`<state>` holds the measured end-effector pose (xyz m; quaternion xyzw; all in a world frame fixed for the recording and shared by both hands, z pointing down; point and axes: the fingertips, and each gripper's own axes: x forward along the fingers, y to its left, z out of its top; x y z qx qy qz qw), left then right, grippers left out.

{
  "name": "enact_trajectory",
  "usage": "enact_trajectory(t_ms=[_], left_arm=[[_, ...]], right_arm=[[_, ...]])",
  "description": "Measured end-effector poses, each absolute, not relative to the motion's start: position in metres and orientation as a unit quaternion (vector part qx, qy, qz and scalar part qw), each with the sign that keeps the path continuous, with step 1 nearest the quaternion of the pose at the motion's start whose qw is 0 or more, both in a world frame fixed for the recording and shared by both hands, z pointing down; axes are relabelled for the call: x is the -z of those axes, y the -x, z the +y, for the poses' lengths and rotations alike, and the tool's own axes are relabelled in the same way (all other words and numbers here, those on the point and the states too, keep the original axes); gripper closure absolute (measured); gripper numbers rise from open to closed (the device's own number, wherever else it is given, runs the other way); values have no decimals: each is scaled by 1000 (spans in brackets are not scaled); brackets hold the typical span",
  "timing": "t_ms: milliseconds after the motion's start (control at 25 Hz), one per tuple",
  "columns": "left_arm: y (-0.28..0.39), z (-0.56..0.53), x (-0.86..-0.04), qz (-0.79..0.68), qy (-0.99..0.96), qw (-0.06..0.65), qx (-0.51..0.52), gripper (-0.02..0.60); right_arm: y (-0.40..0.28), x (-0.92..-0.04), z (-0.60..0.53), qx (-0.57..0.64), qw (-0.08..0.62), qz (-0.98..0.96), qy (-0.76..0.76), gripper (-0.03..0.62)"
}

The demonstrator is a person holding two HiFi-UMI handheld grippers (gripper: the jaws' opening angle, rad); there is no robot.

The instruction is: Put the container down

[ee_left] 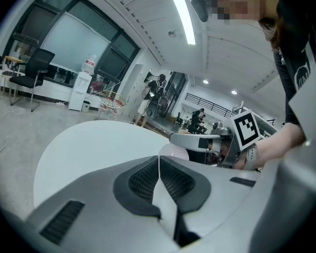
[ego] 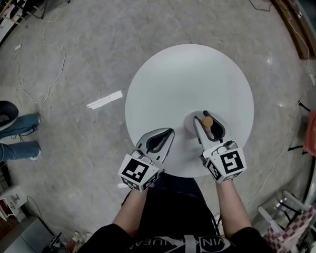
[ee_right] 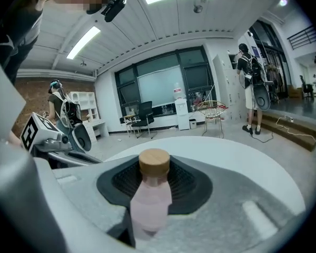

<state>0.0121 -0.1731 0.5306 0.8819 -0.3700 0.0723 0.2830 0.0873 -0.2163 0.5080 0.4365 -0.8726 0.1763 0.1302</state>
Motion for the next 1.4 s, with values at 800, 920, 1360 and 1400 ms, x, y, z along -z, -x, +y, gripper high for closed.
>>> enact_trajectory(t_ms=[800, 920, 1360, 1400], left_arm=[[-7, -182, -534, -376, -879, 285, -70, 566], [-7, -182, -535, -378, -879, 285, -65, 566], [-8, -180, -537, -381, -878, 284, -66, 566], [-8, -180, -537, -381, -878, 283, -66, 566]], right_arm=[[-76, -512, -217, -117, 159, -886, -419, 465], [-76, -513, -217, -112, 161, -887, -417, 465], [-70, -513, -214, -84, 168, -893, -409, 465], [-70, -513, -214, -84, 168, -893, -408, 464]])
